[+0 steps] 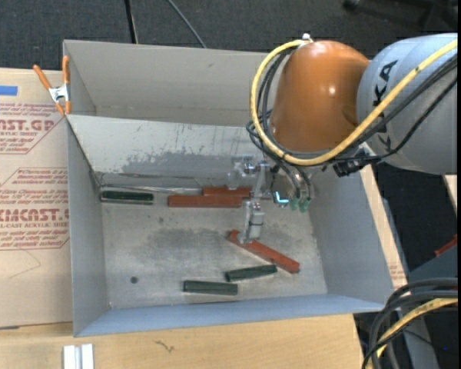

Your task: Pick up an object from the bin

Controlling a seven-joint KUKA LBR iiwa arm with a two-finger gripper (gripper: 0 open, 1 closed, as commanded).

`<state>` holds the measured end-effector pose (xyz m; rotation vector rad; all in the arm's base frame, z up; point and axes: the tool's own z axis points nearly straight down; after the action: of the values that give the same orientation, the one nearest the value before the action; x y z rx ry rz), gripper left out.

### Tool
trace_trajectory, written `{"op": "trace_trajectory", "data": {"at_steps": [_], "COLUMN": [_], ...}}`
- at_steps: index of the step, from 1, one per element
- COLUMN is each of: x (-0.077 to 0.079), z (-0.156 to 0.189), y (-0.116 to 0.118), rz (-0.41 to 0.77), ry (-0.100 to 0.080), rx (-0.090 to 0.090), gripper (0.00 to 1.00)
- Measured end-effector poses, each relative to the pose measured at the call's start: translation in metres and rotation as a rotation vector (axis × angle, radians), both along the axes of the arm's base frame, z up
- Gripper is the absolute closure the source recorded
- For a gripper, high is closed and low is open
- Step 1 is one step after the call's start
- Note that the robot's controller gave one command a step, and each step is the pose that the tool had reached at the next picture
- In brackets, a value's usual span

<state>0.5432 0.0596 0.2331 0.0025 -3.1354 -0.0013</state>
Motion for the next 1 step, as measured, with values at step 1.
{"op": "trace_trajectory", "data": {"at_steps": [1], "x": [-0.0057], "z": [-0.1675], "y": [-0.0627], "rz": [0.085], "ry": [-0.001], "rx": [-0.001], "gripper": [0.00]}}
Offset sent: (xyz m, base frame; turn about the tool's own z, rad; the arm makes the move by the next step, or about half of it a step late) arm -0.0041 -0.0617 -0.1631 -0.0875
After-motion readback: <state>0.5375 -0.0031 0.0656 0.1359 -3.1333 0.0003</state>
